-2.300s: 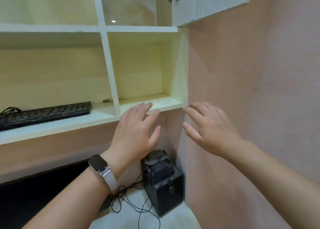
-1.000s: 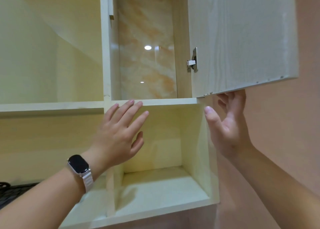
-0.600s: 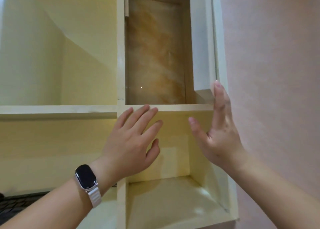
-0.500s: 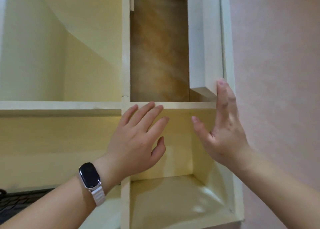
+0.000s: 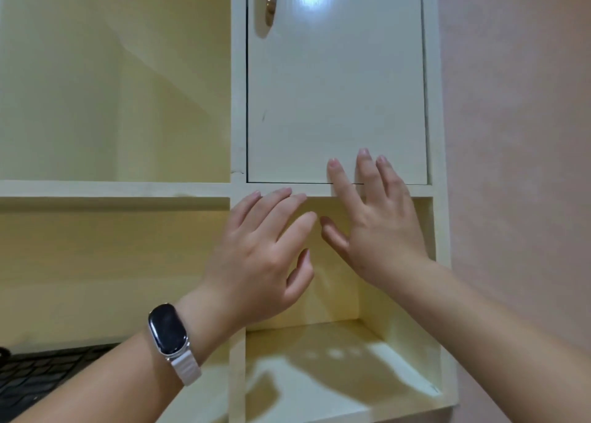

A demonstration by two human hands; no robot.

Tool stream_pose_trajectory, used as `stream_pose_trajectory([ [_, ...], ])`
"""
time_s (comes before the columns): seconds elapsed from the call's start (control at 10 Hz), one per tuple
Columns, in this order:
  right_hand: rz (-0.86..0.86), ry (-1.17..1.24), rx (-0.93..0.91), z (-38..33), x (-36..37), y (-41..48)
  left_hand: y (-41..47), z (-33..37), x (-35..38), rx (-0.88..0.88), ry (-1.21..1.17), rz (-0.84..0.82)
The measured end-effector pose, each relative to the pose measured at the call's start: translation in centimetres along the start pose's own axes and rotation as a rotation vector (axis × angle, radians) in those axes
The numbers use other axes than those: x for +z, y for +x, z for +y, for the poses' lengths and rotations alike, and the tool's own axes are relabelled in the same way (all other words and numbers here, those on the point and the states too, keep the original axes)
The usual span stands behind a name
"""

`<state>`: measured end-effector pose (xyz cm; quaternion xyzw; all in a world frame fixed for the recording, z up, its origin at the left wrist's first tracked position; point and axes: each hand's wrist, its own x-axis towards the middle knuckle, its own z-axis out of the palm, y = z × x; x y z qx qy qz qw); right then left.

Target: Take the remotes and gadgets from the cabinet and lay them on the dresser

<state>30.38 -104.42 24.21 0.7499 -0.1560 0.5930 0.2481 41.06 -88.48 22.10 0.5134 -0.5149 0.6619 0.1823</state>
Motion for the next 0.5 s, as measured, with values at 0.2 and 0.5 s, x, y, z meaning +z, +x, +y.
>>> stream_pose_trajectory([
  [0.2, -0.173, -0.013, 0.025, -0.3, -1.6, 0.3, -0.1, 0.0, 0.0, -0.004, 0.005, -0.039],
  [0.5, -0.313, -0.001, 0.021, -1.2, -7.0, -1.2, -1.1, 1.3, -2.1, -0.054, -0.130, -0.081],
])
